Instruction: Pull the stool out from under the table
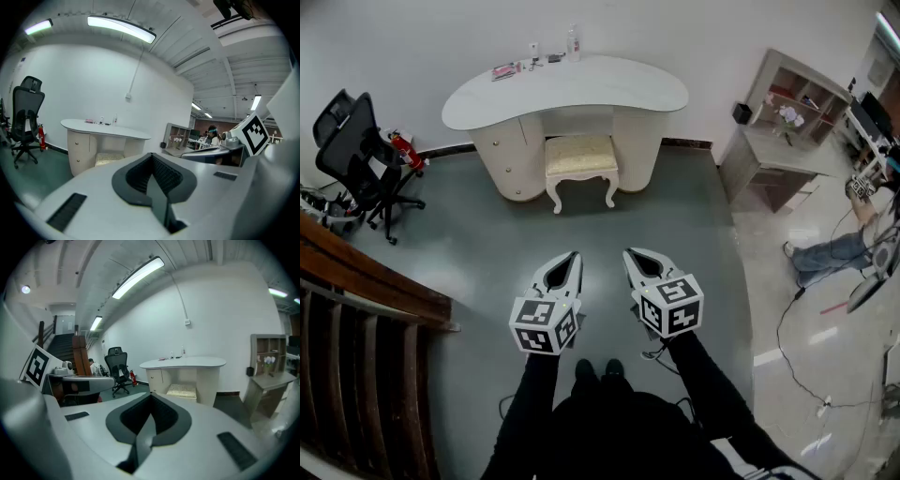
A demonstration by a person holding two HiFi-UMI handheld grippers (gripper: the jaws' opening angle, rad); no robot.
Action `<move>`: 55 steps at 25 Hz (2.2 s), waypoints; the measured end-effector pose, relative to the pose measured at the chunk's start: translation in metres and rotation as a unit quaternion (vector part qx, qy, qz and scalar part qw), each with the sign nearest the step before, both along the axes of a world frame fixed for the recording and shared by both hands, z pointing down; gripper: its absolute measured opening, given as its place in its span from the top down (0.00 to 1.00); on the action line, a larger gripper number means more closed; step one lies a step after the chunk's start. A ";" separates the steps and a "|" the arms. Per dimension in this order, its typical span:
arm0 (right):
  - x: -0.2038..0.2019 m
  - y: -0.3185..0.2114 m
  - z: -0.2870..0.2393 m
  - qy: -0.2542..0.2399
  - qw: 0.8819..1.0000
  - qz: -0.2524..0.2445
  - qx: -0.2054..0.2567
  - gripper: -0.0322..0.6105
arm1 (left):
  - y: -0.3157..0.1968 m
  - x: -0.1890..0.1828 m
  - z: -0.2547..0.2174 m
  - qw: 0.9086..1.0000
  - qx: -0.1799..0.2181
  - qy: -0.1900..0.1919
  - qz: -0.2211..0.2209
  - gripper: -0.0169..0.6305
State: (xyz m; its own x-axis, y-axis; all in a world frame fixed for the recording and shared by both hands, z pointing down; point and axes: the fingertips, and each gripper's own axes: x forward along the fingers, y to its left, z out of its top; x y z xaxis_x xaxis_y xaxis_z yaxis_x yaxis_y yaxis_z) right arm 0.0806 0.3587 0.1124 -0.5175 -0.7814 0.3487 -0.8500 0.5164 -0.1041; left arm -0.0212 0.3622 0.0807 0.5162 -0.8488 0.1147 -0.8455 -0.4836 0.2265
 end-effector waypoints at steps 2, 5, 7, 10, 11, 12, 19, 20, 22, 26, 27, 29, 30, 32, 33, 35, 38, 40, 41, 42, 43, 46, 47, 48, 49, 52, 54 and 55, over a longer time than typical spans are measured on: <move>0.001 -0.001 -0.001 0.000 1.000 -0.001 -0.001 0.94 | -0.001 0.000 -0.001 1.000 -0.001 0.000 -0.002 0.96; 0.001 -0.002 -0.001 0.001 1.000 -0.002 0.000 0.94 | -0.002 -0.001 0.000 1.000 -0.004 0.000 -0.003 0.96; 0.001 -0.001 0.000 0.001 1.000 -0.003 -0.002 0.94 | -0.001 -0.001 0.003 1.000 -0.007 0.000 -0.002 0.96; 0.001 -0.001 0.002 0.002 1.000 -0.005 -0.007 0.94 | -0.001 -0.001 0.006 1.000 -0.013 -0.003 -0.002 0.96; 0.002 -0.001 0.004 0.002 1.000 -0.006 -0.008 0.94 | -0.001 -0.001 0.007 1.000 -0.015 -0.003 -0.002 0.96; 0.003 -0.001 0.006 0.002 1.000 -0.006 -0.009 0.94 | -0.001 0.000 0.010 1.000 -0.016 -0.003 -0.002 0.96; 0.022 -0.002 0.029 -0.017 0.999 0.009 -0.039 0.94 | -0.009 -0.007 0.024 0.999 -0.031 -0.011 -0.025 0.96; 0.027 -0.003 0.031 -0.013 0.999 0.015 -0.040 0.94 | -0.012 -0.008 0.024 0.999 -0.032 -0.014 -0.028 0.96; 0.039 -0.006 0.032 -0.010 0.999 0.027 -0.039 0.94 | -0.016 -0.008 0.023 0.999 -0.031 -0.020 -0.032 0.96; 0.060 -0.012 0.028 -0.013 0.998 0.041 -0.034 0.94 | -0.026 -0.007 0.019 0.998 -0.028 -0.026 -0.043 0.96; 0.064 -0.014 0.026 -0.012 0.999 0.042 -0.032 0.94 | -0.029 -0.007 0.017 0.998 -0.027 -0.028 -0.047 0.96; 0.069 -0.018 0.023 -0.012 0.998 0.045 -0.029 0.94 | -0.035 -0.008 0.015 0.998 -0.028 -0.030 -0.051 0.96; 0.072 -0.021 0.022 -0.013 0.998 0.048 -0.028 0.94 | -0.038 -0.008 0.014 0.998 -0.028 -0.032 -0.051 0.96; 0.075 -0.028 0.020 -0.013 0.998 0.053 -0.024 0.94 | -0.047 -0.011 0.014 0.998 -0.028 -0.035 -0.053 0.96; 0.075 -0.033 0.019 -0.012 0.998 0.055 -0.022 0.94 | -0.052 -0.013 0.014 0.997 -0.027 -0.036 -0.055 0.96; 0.076 -0.046 0.019 -0.010 0.998 0.058 -0.020 0.94 | -0.064 -0.017 0.014 0.997 -0.027 -0.037 -0.060 0.96; 0.072 -0.068 0.022 -0.008 0.998 0.064 -0.022 0.94 | -0.085 -0.024 0.017 0.997 -0.030 -0.037 -0.062 0.96; 0.066 -0.086 0.026 -0.006 0.998 0.066 -0.024 0.94 | -0.103 -0.032 0.023 0.997 -0.034 -0.035 -0.063 0.96; 0.063 -0.098 0.028 -0.004 0.997 0.067 -0.025 0.94 | -0.114 -0.036 0.026 0.997 -0.036 -0.034 -0.063 0.96; 0.060 -0.111 0.030 -0.003 0.997 0.069 -0.025 0.94 | -0.127 -0.039 0.029 0.997 -0.038 -0.033 -0.062 0.96; 0.058 -0.125 0.032 -0.002 0.997 0.071 -0.026 0.94 | -0.140 -0.042 0.031 0.997 -0.040 -0.033 -0.061 0.96; 0.049 -0.170 0.040 0.001 0.997 0.076 -0.033 0.94 | -0.183 -0.051 0.041 0.997 -0.049 -0.036 -0.053 0.96; 0.046 -0.185 0.044 0.004 0.996 0.076 -0.037 0.94 | -0.198 -0.055 0.045 0.997 -0.054 -0.037 -0.052 0.96; 0.042 -0.200 0.048 0.007 0.996 0.077 -0.042 0.94 | -0.213 -0.059 0.050 0.996 -0.060 -0.036 -0.051 0.96; 0.038 -0.214 0.052 0.010 0.996 0.077 -0.048 0.94 | -0.226 -0.064 0.056 0.996 -0.067 -0.035 -0.052 0.96; 0.027 -0.254 0.064 0.020 0.994 0.081 -0.066 0.94 | -0.263 -0.080 0.071 0.994 -0.090 -0.033 -0.055 0.96; 0.022 -0.277 0.071 0.024 0.993 0.090 -0.074 0.94 | -0.284 -0.090 0.081 0.993 -0.102 -0.035 -0.056 0.96; 0.021 -0.287 0.074 0.024 0.992 0.095 -0.077 0.94 | -0.292 -0.093 0.085 0.992 -0.107 -0.036 -0.056 0.95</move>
State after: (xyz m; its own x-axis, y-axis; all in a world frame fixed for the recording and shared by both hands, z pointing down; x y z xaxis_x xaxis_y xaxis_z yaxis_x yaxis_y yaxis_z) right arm 0.1012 0.0720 0.1866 -0.3457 -0.7988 0.4924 -0.9364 0.3277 -0.1257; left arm -0.1143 0.0699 0.1658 0.4046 -0.8523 0.3315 -0.9085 -0.3333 0.2519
